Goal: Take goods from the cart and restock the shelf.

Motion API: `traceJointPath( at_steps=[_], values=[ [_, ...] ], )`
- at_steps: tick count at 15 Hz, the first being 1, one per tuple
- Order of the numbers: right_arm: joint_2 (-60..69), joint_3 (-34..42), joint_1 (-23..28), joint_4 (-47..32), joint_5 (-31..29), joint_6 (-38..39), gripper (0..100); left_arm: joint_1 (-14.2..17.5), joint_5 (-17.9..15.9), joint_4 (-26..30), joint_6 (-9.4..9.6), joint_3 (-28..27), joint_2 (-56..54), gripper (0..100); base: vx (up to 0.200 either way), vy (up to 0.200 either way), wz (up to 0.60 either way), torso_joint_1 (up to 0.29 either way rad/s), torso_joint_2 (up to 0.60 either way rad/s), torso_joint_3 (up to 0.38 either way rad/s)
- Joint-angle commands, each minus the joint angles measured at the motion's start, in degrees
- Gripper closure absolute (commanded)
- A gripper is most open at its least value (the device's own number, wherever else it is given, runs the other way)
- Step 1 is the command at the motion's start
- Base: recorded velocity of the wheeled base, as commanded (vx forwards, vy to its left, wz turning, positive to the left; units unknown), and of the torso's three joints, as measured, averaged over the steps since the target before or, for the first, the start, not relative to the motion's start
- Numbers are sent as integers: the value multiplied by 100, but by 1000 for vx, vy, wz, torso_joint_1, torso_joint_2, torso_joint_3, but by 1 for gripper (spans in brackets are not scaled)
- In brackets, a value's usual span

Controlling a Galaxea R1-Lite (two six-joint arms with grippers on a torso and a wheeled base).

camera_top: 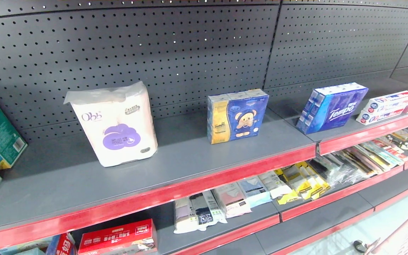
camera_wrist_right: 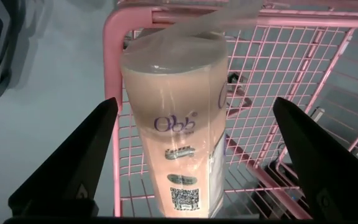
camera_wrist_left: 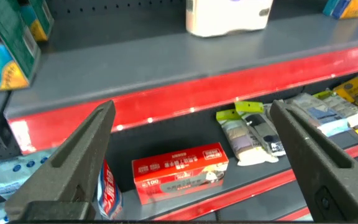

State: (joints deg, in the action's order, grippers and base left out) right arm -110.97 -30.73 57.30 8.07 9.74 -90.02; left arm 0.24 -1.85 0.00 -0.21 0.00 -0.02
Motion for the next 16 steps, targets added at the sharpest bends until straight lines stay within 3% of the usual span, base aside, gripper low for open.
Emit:
traceJointPath(
  at_steps=[1,5,16],
  values=[
    [14,-3,0,10,2,10,0,2,1,0,3,0,2,0,0,0,0,-154,354,203],
    [-74,-47,0,204,2,10,0,2,1,0,3,0,2,0,0,0,0,-143,328,184],
    [-1041,-645,0,195,10,-34,0,2,1,0,-6,0,2,0,0,0,0,-4,12,7]
  ],
)
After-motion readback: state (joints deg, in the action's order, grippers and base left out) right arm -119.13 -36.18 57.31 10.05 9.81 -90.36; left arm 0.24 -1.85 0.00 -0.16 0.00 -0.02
